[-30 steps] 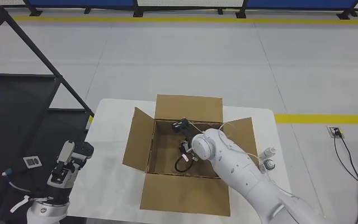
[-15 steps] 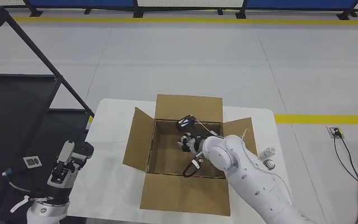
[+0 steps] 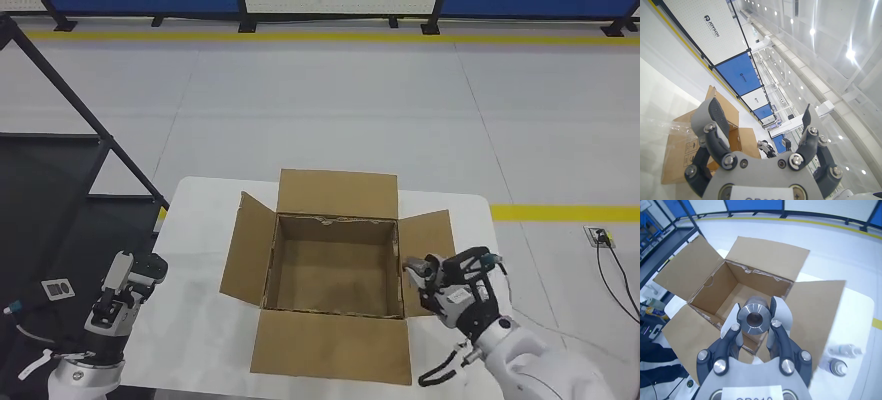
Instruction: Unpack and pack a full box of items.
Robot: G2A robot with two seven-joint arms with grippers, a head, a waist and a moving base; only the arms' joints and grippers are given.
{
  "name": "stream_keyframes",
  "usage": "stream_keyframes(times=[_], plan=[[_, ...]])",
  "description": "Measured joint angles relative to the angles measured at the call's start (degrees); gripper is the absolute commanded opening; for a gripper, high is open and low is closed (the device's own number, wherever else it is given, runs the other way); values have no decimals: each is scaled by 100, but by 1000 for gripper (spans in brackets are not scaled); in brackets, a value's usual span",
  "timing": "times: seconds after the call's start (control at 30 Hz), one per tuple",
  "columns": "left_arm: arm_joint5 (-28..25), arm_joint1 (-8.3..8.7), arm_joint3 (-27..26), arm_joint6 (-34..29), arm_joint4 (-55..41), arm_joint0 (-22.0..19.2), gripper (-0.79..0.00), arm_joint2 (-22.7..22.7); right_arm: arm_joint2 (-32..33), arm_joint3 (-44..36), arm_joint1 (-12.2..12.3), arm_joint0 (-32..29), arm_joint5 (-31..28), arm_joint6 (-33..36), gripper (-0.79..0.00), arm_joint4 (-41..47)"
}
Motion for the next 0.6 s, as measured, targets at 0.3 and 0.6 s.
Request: stream_keyframes(times=[0.3, 0.6], plan=[[0, 0, 0, 0, 0, 0, 0, 0, 1713, -69, -15, -2378, -482, -1225, -785, 1073], [0, 0, 0, 0, 0, 0, 0, 0, 1422, 1001, 89, -1517, 14, 231, -785, 753]])
